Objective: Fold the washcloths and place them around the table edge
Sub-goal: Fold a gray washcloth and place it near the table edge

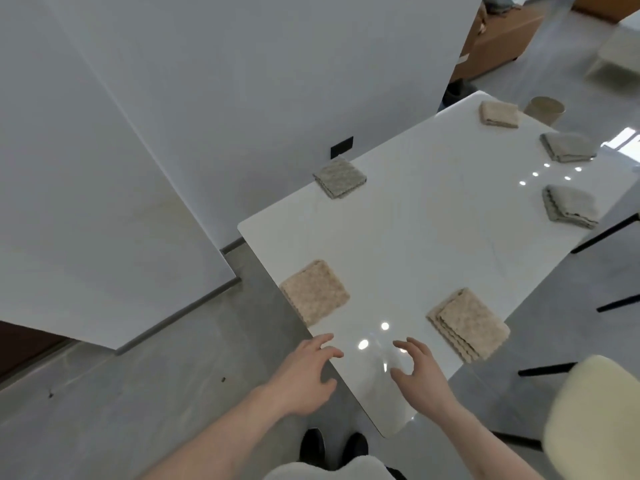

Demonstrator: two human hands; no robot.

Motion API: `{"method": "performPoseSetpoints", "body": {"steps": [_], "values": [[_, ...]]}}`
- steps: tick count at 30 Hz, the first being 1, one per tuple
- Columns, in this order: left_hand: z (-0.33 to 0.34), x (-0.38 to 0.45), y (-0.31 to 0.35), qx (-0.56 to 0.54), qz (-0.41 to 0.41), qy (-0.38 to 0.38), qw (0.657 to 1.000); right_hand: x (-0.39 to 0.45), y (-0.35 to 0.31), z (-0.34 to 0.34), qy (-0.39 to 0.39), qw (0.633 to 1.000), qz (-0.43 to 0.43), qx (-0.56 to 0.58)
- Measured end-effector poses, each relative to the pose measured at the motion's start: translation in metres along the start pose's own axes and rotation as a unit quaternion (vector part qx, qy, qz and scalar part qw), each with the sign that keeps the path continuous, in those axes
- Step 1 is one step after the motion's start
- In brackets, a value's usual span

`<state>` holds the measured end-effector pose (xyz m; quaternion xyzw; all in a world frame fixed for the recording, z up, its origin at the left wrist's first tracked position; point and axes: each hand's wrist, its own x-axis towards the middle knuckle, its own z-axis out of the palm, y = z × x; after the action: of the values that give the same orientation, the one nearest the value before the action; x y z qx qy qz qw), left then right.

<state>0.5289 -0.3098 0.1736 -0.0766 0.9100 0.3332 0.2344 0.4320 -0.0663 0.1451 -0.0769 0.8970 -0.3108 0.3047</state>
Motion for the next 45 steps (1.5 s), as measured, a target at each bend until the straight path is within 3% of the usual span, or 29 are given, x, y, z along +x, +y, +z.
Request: {"method": "performPoseSetpoints", "body": {"steps": [6,12,20,26,38,45], "values": [[0.024,0.002,0.017,-0.031,-0.035,0.018,0.999,-0.006,0.041,-0.034,0.006,1.000,0.004,-0.019],[0.066,0.028,0.075,-0.053,-0.043,0.009,0.998,0.020,0.091,-0.091,0.006,0.999,0.010,-0.034],[0.123,0.121,0.186,-0.112,-0.120,0.057,0.985,0.077,0.155,-0.183,-0.068,0.992,-0.045,-0.093],[0.155,0.160,0.270,-0.130,-0.140,0.043,0.981,0.102,0.179,-0.222,-0.136,0.979,-0.057,-0.143],[0.150,0.203,0.283,-0.080,-0.158,0.004,0.984,0.136,0.200,-0.241,-0.211,0.965,-0.059,-0.143],[0.162,0.238,0.288,-0.039,-0.180,-0.049,0.982,0.152,0.228,-0.289,-0.195,0.975,-0.035,-0.104]]}}
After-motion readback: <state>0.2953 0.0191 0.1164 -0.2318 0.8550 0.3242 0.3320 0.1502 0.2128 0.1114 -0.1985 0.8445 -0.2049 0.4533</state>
